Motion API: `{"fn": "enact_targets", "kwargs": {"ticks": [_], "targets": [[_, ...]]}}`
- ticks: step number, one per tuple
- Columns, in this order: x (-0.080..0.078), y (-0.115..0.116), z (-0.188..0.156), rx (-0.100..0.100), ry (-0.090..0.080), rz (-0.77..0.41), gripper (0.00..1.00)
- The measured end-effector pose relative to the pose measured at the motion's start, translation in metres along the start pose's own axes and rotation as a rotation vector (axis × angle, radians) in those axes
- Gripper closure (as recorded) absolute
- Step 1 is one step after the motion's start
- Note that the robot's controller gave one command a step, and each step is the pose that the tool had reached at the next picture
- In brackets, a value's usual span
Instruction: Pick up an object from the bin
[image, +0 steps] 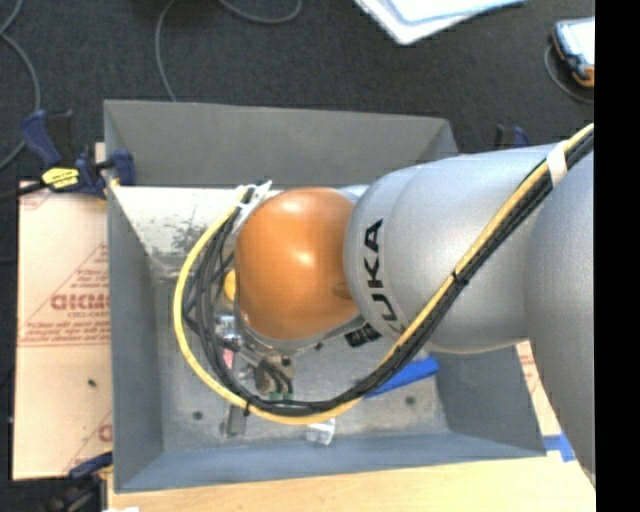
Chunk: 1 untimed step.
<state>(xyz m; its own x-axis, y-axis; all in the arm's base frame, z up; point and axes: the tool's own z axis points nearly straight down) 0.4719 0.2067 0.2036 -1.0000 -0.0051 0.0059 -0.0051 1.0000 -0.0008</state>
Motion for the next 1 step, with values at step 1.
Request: {"fn": "enact_targets", "kwargs": {"ticks": [1], "targets": [[-0.0022, -0.0012, -0.0042, -0.002, -0.008, 0.006, 0.0]]}}
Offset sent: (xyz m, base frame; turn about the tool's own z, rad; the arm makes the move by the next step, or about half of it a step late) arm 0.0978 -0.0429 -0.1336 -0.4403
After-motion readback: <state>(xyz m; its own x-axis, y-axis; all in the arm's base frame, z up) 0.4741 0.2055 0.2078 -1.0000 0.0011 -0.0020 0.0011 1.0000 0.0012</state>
